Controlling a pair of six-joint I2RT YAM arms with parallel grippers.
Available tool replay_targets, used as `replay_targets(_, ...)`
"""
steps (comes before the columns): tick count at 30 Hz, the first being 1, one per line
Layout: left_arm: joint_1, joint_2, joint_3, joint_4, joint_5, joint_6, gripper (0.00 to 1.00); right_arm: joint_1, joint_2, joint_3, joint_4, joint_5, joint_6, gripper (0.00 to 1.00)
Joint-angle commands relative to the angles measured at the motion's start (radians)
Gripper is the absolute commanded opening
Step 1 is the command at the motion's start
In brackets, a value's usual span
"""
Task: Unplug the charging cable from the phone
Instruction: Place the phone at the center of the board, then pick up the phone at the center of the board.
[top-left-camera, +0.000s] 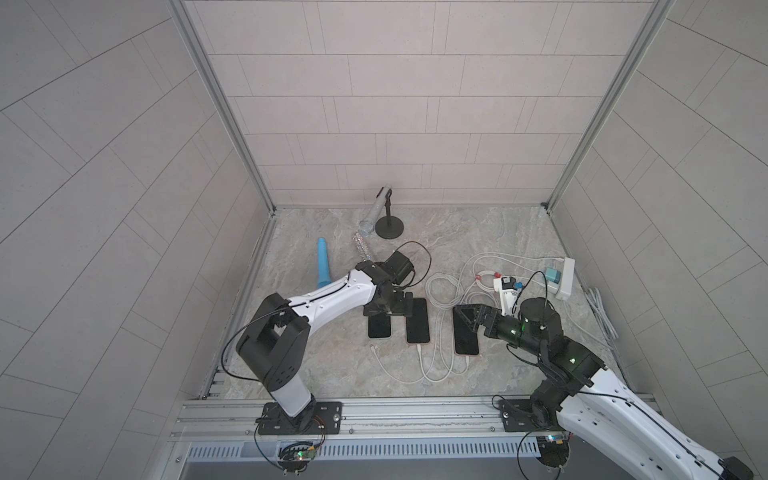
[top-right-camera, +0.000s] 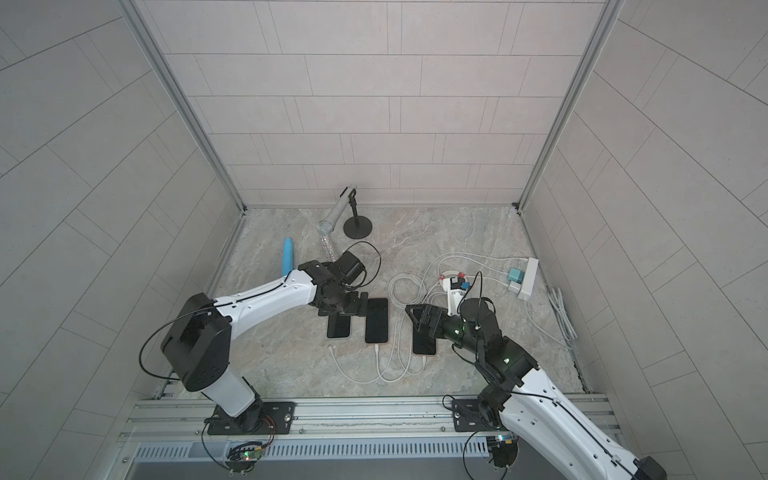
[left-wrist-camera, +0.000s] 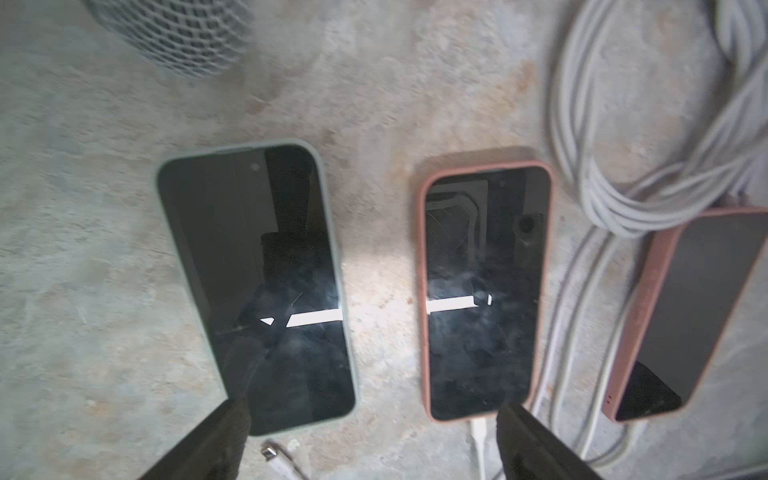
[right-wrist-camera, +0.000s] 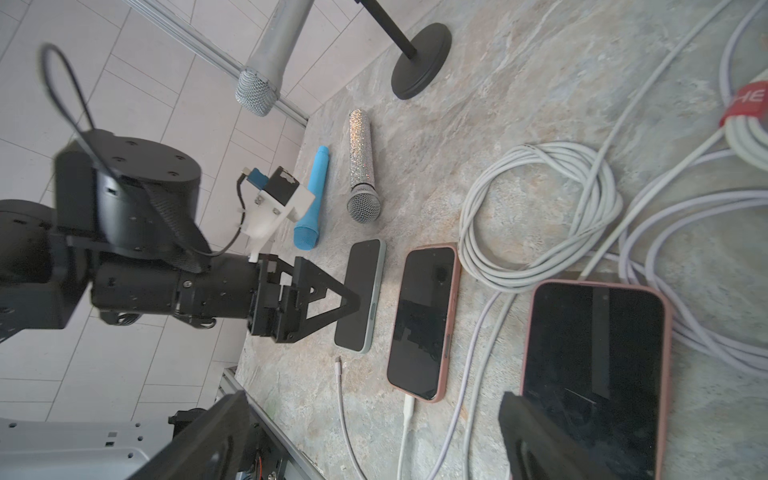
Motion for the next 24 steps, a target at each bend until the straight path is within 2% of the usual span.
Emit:
replay_targets(1, -0.052, -0.009, 0.040, -0.030, 0.031, -0.033, 0.96, -0.005, 0.005, 0.018, -0.044, 0.045, -0.028, 0.97)
replay_targets(10, -0.154, 0.116, 0.123, -0.031, 0.026, -0.076, 1.00, -0.005, 0.000, -0.032, -0.054, 0.081, -0.016, 0.97)
replay_targets(24, -0.158, 0.304, 0.227, -0.049, -0.023, -0.082, 1.00, -0.006, -0.047, -0.092, -0.054, 0.084, 0.017, 0.97)
